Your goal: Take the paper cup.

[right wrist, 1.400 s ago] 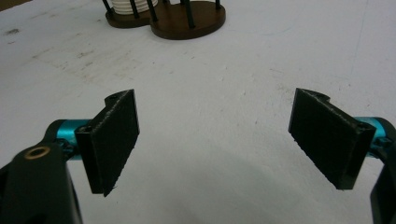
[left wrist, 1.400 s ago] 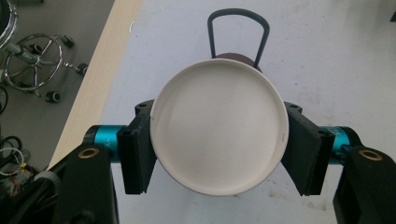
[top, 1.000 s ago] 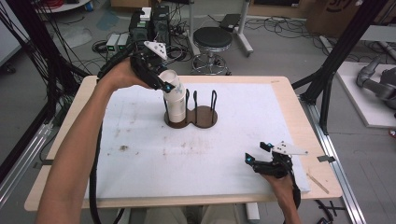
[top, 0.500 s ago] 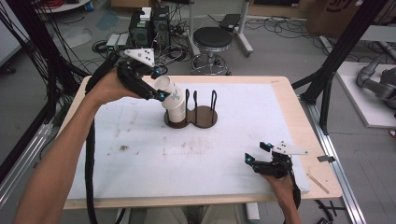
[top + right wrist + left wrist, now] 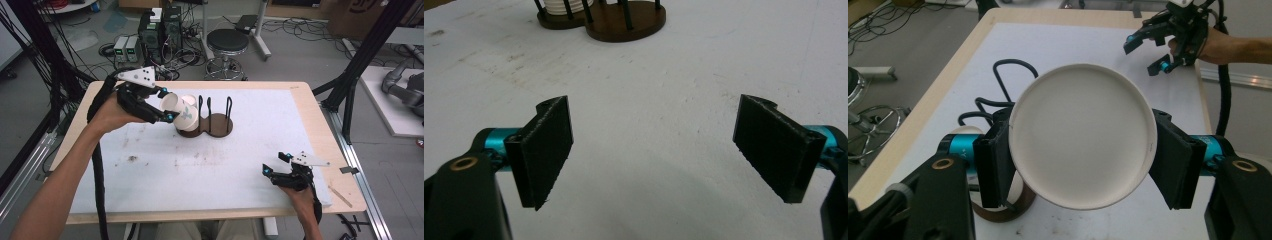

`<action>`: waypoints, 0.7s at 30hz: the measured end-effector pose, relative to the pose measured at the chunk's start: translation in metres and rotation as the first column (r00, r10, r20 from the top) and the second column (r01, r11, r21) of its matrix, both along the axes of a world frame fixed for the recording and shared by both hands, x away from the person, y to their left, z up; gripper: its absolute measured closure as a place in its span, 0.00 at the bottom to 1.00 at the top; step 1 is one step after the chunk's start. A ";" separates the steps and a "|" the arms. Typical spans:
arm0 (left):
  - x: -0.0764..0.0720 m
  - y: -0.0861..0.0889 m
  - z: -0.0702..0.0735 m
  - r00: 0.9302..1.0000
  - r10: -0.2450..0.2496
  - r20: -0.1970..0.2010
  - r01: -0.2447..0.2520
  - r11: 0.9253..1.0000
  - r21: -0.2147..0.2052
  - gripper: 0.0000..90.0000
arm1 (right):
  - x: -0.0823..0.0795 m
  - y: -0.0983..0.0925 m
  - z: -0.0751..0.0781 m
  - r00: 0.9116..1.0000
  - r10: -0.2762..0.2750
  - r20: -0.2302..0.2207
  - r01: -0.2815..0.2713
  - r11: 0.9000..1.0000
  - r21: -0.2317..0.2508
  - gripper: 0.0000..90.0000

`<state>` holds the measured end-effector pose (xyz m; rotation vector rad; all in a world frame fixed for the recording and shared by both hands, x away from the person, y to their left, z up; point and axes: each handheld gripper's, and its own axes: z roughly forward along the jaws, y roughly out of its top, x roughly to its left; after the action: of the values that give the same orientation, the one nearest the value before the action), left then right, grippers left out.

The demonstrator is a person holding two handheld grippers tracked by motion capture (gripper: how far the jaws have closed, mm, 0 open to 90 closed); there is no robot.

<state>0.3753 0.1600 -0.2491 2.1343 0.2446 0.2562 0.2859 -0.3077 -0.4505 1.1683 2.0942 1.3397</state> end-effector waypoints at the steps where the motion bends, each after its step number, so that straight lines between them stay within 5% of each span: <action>1: -0.002 0.001 -0.004 1.000 0.000 -0.004 0.000 1.000 -0.008 0.39 | 0.000 0.000 0.000 1.000 0.000 0.001 0.000 1.000 0.000 0.18; 10: -0.014 0.008 -0.025 1.000 -0.011 -0.009 0.010 0.997 -0.083 0.39 | 0.000 0.000 0.000 1.000 -0.014 0.000 0.014 1.000 0.003 0.18; 21: -0.031 0.016 -0.056 1.000 -0.003 -0.026 -0.002 0.983 -0.182 0.39 | 0.003 -0.002 0.000 1.000 -0.012 -0.028 0.012 1.000 0.015 0.18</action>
<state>0.3442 0.1756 -0.3050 1.9573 0.2724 0.1979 0.2891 -0.3096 -0.4510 1.2111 2.0968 1.3432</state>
